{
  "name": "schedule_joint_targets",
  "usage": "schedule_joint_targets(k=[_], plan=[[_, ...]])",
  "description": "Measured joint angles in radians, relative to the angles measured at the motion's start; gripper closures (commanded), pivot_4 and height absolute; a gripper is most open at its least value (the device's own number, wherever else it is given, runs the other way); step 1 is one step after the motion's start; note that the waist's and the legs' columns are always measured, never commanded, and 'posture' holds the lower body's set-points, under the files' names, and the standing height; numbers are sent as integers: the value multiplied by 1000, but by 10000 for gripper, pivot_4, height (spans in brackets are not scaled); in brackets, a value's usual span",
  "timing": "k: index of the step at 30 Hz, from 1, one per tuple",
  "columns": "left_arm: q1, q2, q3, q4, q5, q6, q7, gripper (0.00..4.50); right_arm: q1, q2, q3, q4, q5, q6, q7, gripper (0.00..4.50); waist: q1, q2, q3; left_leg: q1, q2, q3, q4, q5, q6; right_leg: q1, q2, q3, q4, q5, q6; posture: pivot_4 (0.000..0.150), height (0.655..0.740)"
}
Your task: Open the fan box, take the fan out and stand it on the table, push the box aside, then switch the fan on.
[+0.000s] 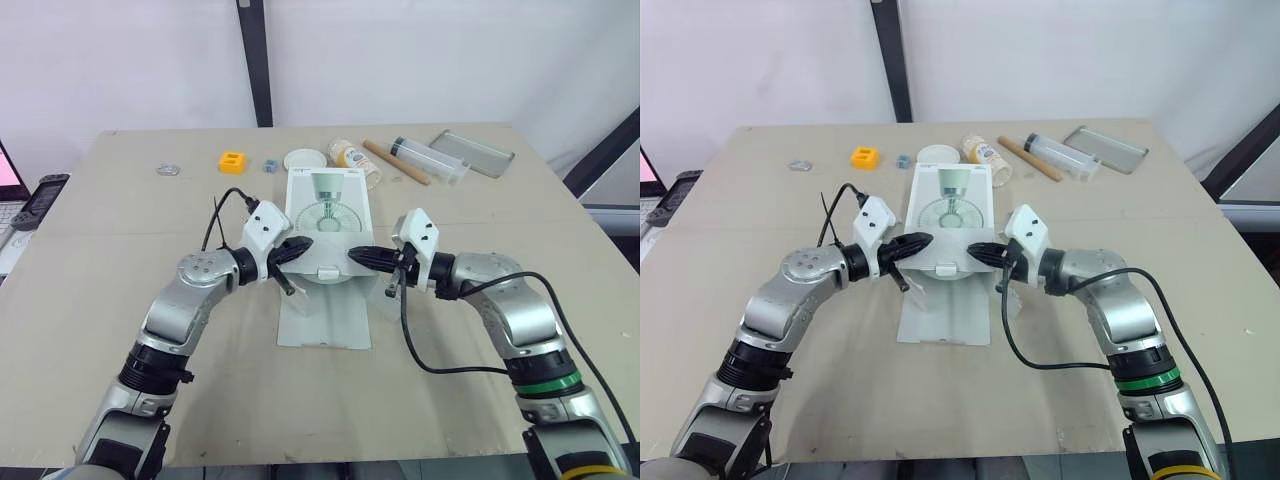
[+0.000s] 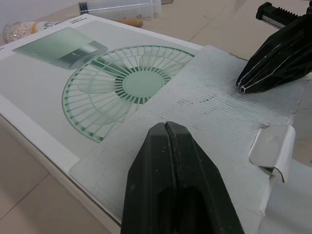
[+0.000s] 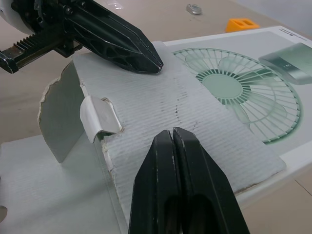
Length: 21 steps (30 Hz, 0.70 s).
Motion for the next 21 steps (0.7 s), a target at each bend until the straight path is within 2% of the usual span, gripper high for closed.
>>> schedule_joint_targets(k=[3, 9, 16, 21], plan=[[3, -9, 27, -14, -46, 1, -14, 45000, 0, 1, 3, 2, 0, -5, -1, 44548, 0, 0, 0, 0, 0, 0, 0, 0, 0, 0, 0, 0, 0, 0, 0, 1500, 7400], [29, 16, 20, -194, -197, 87, -109, 45000, -3, 1, 6, 3, -5, -5, -8, 44548, 0, 0, 0, 0, 0, 0, 0, 0, 0, 0, -1, 0, 0, 0, 0, 1500, 7400], [90, 152, -106, -224, -132, 126, -144, 45000, -1, 2, 6, 2, -11, -4, -8, 44548, -1, 0, 0, 1, 0, 0, 0, 0, 0, 1, 1, 0, 0, 0, 0, 1500, 7400], [87, 177, -123, -226, -104, 150, -138, 45000, -1, 10, 7, 1, -17, -4, -17, 44548, -1, 0, 0, 1, 0, 0, 0, 0, 0, 1, 1, 1, 0, 0, 0, 1500, 7400]])
